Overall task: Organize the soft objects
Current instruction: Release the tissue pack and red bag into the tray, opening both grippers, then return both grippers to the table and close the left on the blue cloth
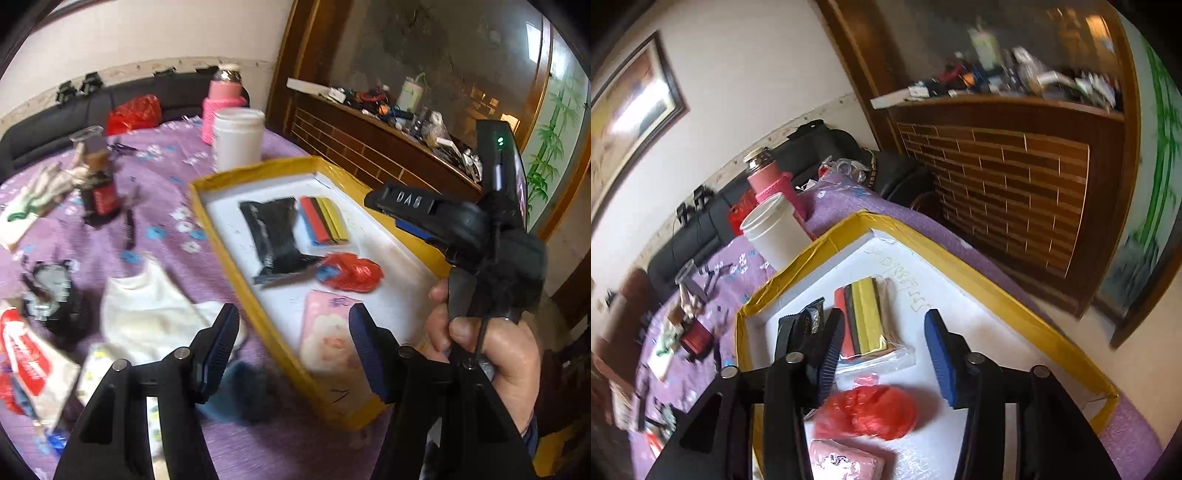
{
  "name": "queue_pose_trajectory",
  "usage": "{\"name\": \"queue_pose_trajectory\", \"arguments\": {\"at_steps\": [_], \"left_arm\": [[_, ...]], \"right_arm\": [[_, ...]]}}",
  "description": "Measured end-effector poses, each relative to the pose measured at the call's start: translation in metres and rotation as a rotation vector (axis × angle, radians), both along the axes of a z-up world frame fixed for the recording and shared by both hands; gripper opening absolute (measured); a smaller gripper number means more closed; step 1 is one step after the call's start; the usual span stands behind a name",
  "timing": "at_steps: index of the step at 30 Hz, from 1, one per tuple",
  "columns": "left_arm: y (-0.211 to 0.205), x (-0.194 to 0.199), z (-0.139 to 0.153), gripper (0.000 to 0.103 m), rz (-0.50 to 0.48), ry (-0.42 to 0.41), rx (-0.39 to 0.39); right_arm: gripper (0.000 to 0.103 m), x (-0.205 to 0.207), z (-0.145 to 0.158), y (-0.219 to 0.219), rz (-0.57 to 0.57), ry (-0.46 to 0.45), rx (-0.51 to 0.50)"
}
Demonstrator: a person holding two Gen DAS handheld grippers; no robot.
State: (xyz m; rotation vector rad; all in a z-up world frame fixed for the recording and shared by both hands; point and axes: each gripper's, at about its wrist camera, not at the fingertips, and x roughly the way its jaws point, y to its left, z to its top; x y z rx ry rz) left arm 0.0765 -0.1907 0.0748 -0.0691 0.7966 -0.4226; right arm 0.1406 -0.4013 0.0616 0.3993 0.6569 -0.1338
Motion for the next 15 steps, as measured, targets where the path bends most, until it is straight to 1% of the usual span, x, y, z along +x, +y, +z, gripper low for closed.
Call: {"name": "queue_pose_trajectory", "arguments": {"at_steps": [5, 9, 15], "left_arm": [[0.018, -0.012, 0.008, 0.061, 0.027, -0.043, 0.022], [0.028, -0.021, 0.009, 0.061, 0.055, -0.080, 0.061], [0.050, -0.029, 0.008, 0.061, 0.090, -0.083, 0.062]], "right_arm": [[0.054, -0.004, 0.008, 0.029, 0.025, -0.030, -0.154], [0.056, -0.006, 0.011, 0.047, 0.061, -0.053, -0.217], [0.057, -0.009, 0.012, 0.070, 0.104, -0.079, -0.309]]}}
